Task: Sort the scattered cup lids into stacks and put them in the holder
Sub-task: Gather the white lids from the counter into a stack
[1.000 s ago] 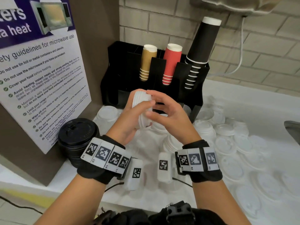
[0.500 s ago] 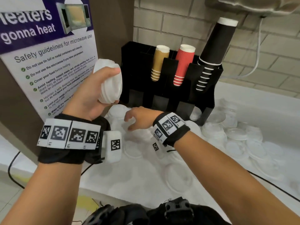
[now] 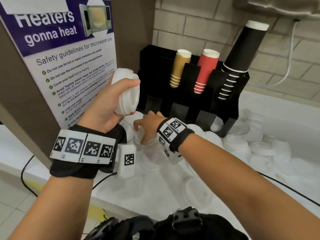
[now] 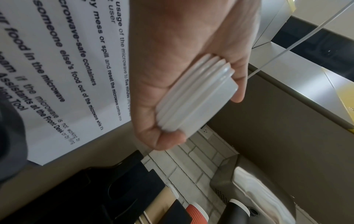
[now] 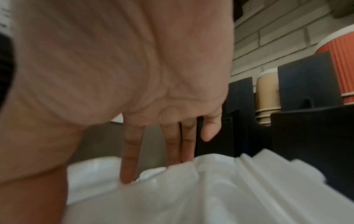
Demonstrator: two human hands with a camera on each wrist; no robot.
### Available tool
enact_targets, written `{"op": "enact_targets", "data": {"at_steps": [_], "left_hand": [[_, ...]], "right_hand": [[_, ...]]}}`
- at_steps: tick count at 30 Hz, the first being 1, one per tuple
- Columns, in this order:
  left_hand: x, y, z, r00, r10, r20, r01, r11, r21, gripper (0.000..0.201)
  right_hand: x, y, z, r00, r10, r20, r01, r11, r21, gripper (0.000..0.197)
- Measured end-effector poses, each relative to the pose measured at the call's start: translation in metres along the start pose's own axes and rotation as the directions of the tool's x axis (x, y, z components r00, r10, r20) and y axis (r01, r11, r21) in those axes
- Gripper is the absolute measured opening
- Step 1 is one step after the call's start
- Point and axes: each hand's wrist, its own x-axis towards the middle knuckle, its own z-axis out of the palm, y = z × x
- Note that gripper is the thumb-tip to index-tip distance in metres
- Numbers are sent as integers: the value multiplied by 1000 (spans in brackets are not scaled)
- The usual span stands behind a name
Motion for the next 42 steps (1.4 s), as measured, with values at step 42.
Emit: {"op": "enact_targets", "data": {"at_steps": [42], "left_hand": [[-4, -47, 50, 995, -43, 95, 46, 999, -27, 54]], "right_hand": [[-128, 25, 0, 729, 247, -639, 594, 237, 769, 56]]}}
